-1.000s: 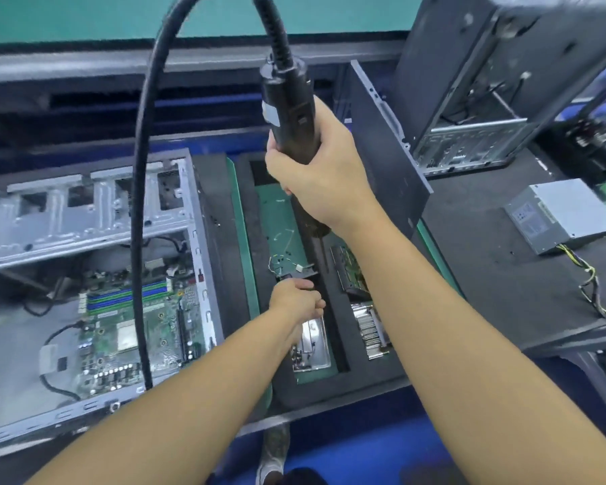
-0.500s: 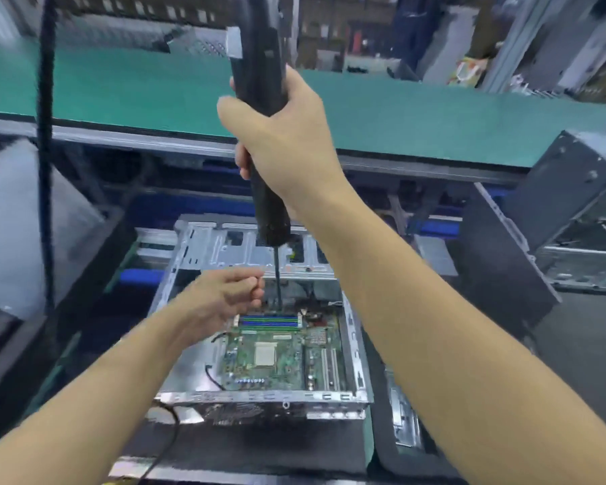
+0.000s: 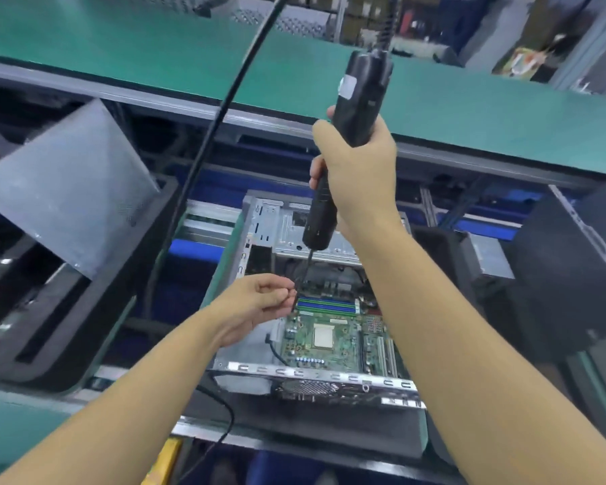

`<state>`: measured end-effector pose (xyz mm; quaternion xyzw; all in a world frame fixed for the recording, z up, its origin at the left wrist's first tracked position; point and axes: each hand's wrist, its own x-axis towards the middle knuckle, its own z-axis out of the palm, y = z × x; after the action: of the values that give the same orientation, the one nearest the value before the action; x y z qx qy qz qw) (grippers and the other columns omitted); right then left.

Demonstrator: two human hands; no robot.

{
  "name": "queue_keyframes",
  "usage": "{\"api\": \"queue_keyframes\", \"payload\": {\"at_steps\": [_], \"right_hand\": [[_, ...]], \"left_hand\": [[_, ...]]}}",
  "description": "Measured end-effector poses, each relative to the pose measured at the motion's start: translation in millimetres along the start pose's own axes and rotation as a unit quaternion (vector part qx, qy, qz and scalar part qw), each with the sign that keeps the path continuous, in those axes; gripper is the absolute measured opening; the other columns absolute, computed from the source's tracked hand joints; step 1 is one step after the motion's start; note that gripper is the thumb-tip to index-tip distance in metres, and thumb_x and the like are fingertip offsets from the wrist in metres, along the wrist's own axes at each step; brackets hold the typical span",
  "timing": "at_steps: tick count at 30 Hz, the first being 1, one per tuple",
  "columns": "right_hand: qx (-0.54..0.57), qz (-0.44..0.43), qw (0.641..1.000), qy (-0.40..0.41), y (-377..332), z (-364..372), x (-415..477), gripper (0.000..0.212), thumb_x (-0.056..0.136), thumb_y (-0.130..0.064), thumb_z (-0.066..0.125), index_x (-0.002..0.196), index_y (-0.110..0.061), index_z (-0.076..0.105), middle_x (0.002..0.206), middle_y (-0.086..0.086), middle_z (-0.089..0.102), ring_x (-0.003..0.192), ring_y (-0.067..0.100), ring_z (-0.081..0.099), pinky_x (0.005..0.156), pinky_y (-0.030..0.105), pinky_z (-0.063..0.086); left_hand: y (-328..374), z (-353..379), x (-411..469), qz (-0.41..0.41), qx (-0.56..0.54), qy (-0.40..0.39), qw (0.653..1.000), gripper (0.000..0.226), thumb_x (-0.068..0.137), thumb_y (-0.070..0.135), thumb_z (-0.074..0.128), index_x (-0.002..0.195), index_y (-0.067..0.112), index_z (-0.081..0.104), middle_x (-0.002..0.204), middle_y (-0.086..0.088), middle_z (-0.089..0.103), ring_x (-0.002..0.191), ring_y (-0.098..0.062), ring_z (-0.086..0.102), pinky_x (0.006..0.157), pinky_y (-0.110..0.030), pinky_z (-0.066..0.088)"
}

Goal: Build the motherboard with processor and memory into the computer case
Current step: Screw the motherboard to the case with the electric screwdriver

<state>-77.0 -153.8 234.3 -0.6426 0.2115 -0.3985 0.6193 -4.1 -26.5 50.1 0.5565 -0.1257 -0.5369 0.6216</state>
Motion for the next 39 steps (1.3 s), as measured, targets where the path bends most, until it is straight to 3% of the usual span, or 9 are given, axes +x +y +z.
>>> {"api": "queue_keyframes", "payload": {"at_steps": [11,19,39], "right_hand": [[0.018,-0.057,0.997,0.058,-6.3,-14.0,5.8,0.016,0.084,-0.013,0.065,0.092,-0.012,0.051,0.062,-0.017,0.056,0.047,0.019,0.050,0.050,0.032,0.048],[0.035,-0.048,0.995,0.081,-2.2,-17.6,6.7,0.015,0.083,-0.013,0.065,0.092,-0.013,0.052,0.061,-0.016,0.057,0.046,0.020,0.049,0.051,0.032,0.048],[0.038,-0.051,0.994,0.094,1.6,-25.2,9.5,0.014,0.083,-0.012,0.064,0.091,-0.015,0.054,0.061,-0.021,0.059,0.045,0.017,0.050,0.049,0.030,0.048]], "left_hand": [[-11.0,4.6,-0.8,-0.038,-0.053,-0.009,0.998,0.021,0.089,-0.010,0.058,0.109,-0.005,0.062,0.095,-0.016,0.071,0.088,-0.023,0.072,0.071,-0.025,0.058],[-19.8,9.2,-2.1,-0.072,-0.171,-0.017,0.982,0.026,0.090,-0.009,0.055,0.115,-0.004,0.059,0.089,-0.014,0.072,0.080,-0.017,0.072,0.068,-0.024,0.059],[-19.4,20.5,-6.3,-0.094,-0.296,0.014,0.951,0.024,0.090,-0.012,0.052,0.113,-0.006,0.058,0.087,-0.017,0.073,0.079,-0.020,0.073,0.065,-0.025,0.060]]}}
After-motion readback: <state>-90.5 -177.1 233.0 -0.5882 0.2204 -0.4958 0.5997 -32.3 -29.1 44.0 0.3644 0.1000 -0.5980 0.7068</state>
